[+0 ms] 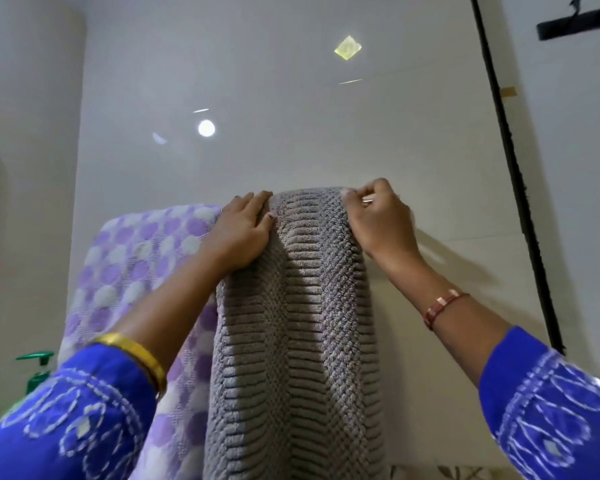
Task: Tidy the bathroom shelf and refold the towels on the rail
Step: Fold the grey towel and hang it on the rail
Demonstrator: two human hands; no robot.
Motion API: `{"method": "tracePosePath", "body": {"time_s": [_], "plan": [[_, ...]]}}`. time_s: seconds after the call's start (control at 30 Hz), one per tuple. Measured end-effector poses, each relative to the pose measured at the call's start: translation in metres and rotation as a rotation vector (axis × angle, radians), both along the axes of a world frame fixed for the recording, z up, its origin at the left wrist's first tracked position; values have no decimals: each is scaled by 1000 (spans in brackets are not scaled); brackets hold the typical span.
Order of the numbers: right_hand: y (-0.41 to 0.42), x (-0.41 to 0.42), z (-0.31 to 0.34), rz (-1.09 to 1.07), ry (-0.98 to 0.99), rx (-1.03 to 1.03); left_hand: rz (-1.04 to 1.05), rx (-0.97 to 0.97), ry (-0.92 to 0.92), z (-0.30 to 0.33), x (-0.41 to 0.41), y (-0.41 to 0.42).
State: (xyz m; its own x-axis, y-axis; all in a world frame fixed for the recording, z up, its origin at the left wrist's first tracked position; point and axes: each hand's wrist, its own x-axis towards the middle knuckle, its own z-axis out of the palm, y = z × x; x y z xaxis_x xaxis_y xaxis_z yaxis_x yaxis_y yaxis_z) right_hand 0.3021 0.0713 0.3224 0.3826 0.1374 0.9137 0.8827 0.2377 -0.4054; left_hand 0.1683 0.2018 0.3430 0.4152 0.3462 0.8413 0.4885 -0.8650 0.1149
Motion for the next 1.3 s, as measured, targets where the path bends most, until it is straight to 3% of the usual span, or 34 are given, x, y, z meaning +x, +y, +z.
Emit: {"method": "tracePosePath", "body": {"time_s": [0.13, 0.33, 0.53, 0.73, 0.83, 0.9, 1.07, 1.3], "plan": [[20, -22, 1, -176, -62, -115, 145, 118, -3, -29, 0, 4], [24, -9, 2, -232, -157, -96, 178, 209, -65, -34, 7, 4], [12, -1, 2, -375, -292, -74, 222, 331, -12, -38, 11, 5], [9, -4, 7, -722, -437, -112, 168, 392, -6, -37, 6, -4], [18, -8, 16, -631, -610, -67, 42, 463, -37, -41, 15, -9], [31, -8, 12, -592, -692, -154, 4, 471, -99, -44, 25, -4], [53, 12, -29, -731, -811, -166, 39, 592, -210, -75, 41, 26], [59, 27, -88, -745, -950, -189, 36, 583, -205, -117, 48, 39]]}}
